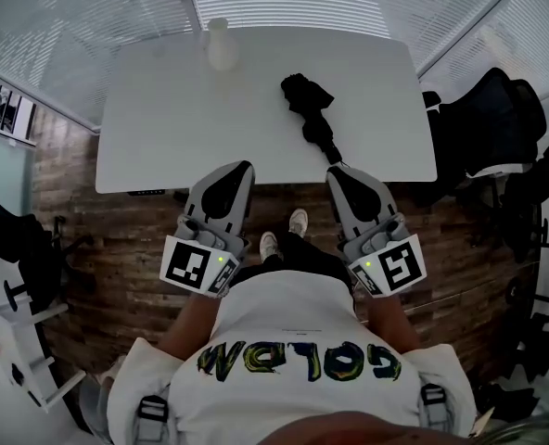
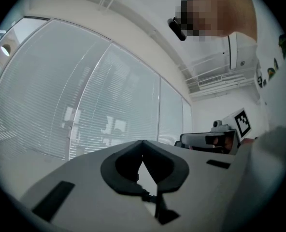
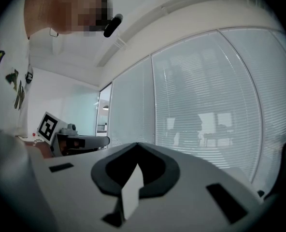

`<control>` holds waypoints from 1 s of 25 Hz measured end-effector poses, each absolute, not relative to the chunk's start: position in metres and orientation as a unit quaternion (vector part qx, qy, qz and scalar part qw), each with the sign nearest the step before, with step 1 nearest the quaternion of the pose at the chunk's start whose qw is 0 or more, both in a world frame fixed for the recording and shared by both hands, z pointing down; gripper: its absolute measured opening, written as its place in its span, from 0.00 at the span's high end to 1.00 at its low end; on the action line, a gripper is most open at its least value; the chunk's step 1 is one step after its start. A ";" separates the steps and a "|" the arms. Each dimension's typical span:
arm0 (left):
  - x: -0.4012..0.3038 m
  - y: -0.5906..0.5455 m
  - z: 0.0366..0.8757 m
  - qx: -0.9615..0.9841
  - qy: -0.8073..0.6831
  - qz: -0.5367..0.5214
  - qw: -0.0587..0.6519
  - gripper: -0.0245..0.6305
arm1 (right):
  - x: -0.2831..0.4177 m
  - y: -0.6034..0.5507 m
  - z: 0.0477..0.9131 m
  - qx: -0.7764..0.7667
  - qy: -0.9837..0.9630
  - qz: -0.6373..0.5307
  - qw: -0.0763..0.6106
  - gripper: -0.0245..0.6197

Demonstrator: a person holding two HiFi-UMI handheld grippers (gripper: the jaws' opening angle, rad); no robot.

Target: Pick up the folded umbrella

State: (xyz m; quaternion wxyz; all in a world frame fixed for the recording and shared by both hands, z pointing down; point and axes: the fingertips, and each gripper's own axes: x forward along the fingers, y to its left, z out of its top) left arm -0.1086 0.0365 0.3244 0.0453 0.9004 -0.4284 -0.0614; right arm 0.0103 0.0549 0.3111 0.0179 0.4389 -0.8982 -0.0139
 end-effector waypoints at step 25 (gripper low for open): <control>-0.027 -0.117 0.324 0.896 -0.440 -0.048 0.029 0.95 | 0.091 -0.102 0.317 0.414 -0.910 -0.018 0.010 0.95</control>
